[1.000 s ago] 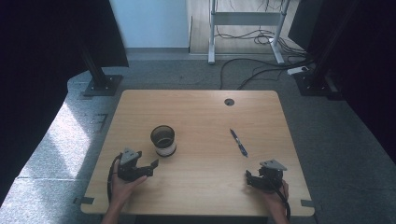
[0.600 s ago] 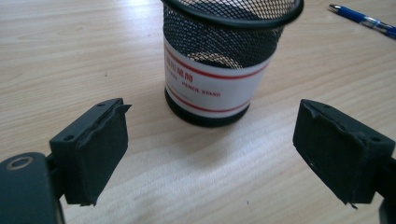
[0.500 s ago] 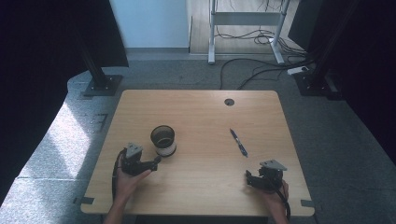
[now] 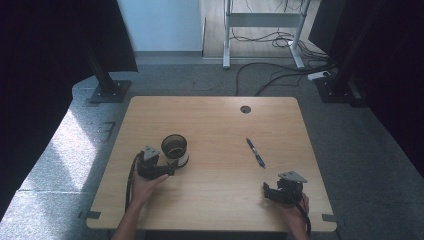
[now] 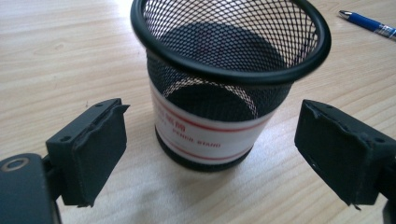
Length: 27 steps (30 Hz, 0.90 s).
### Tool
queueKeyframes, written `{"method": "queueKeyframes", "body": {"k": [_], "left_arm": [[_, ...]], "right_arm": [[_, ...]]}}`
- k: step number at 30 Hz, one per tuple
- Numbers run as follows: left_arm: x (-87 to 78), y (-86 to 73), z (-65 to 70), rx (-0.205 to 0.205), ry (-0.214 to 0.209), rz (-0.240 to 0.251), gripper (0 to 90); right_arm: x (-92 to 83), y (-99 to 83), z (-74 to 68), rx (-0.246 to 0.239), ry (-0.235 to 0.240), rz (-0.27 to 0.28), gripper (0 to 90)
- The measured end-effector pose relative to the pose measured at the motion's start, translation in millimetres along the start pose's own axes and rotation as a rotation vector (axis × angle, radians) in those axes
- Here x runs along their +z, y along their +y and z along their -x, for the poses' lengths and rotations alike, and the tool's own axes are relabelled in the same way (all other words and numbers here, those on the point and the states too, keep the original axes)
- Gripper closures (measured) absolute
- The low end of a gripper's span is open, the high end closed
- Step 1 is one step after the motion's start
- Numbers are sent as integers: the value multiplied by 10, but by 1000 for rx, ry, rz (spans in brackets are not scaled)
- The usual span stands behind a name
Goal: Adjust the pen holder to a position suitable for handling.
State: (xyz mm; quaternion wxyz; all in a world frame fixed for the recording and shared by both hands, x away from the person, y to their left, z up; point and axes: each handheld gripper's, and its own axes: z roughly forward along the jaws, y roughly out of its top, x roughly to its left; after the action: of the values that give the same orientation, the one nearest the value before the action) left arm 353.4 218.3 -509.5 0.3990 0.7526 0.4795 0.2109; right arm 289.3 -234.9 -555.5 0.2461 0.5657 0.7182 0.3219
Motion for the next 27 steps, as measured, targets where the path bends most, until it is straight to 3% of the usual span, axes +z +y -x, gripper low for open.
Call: {"method": "queueKeyframes", "body": {"k": [5,11,21,27], "left_arm": [[76,76,41,29,33,12,94],[156,102,44,32,18,6,86],[333,167,105,63,48,6,88],[390,160,86,42,41,10,95]], "right_arm": [[0,0,-1,1,0,0,125],[0,0,-1,1,0,0,125],[0,0,0,0,0,0,125],[0,0,0,0,0,0,126]]}}
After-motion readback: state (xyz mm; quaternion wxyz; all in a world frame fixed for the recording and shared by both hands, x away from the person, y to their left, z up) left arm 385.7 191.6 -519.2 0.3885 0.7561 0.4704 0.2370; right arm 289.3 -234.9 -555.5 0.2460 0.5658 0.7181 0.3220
